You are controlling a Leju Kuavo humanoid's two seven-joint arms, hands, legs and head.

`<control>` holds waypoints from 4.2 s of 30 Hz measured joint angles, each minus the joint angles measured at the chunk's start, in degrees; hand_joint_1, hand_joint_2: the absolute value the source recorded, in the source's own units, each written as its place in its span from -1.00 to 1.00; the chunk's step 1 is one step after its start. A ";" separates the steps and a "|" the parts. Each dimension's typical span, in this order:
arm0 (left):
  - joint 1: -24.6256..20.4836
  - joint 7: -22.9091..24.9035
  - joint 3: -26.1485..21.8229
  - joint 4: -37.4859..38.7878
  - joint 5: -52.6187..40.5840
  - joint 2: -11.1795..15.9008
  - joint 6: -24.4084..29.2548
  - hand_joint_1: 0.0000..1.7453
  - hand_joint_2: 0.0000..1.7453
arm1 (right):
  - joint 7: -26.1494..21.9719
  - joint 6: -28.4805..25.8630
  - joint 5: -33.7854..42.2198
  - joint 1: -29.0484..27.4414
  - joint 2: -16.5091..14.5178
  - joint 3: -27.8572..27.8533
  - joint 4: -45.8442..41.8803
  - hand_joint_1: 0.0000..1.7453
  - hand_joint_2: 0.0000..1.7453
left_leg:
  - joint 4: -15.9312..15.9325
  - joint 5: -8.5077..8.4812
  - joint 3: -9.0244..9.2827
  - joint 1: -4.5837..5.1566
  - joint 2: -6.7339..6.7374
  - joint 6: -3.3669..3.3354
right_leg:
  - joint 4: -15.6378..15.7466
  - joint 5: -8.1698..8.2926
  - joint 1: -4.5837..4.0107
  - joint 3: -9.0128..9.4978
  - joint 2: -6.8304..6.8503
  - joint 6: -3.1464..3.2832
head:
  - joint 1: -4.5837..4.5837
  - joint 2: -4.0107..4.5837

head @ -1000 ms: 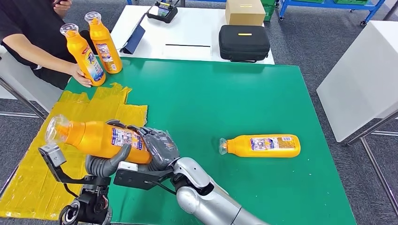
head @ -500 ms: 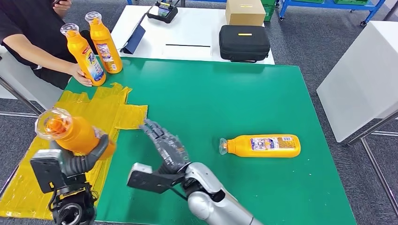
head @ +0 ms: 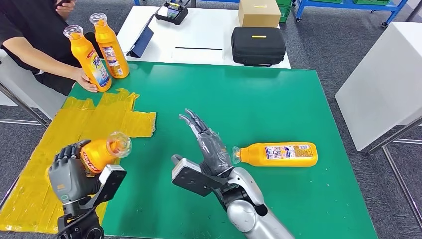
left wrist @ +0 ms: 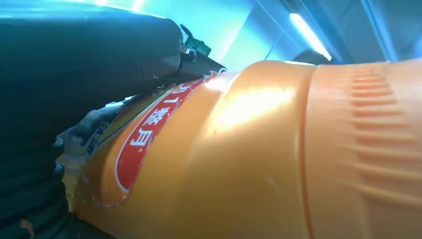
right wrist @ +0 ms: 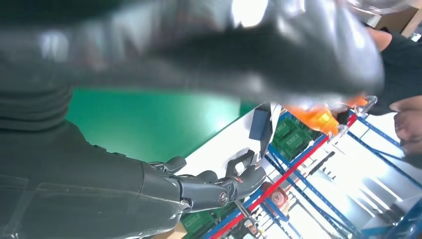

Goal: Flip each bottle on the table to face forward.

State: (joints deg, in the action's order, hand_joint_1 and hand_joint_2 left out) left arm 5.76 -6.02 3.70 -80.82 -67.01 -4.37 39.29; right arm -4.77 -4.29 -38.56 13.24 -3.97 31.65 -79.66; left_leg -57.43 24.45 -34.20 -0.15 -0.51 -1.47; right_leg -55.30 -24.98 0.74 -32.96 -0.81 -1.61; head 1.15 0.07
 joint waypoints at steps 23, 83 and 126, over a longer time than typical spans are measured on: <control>-6.56 12.22 7.12 22.11 -11.54 2.04 -7.49 -1.00 -1.00 | -0.58 2.06 -1.02 -2.03 0.78 -1.55 -2.06 -1.00 -1.00 | 0.00 -0.01 -0.01 0.00 -0.02 0.00 | -0.01 0.00 0.00 0.02 0.01 0.00 | 0.01 0.00; 5.84 -17.21 -14.77 -9.41 59.13 -9.30 -20.73 -1.00 -1.00 | 6.08 11.49 -30.54 -13.41 12.15 -34.76 -7.97 -1.00 1.00 | 0.00 0.03 -0.04 0.08 -0.08 -0.11 | 0.07 0.04 0.06 0.07 0.08 -0.09 | 0.02 0.00; 6.77 -18.40 -18.99 -10.82 61.02 -10.15 -22.48 -1.00 -1.00 | 4.75 9.93 -21.15 -7.90 22.99 -30.63 16.78 -1.00 1.00 | -0.02 0.01 -0.05 0.09 -0.24 -0.14 | 0.08 0.04 0.07 0.08 0.20 -0.11 | 0.02 0.00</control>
State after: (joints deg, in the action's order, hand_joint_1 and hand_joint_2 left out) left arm 12.52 -24.43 -15.29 -91.64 -5.99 -14.52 16.81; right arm -0.02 5.63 -59.71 5.34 19.03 1.02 -62.89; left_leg -57.44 24.46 -34.25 -0.06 -0.75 -1.62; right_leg -55.22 -24.94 0.81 -32.89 -0.61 -1.71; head 1.17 0.07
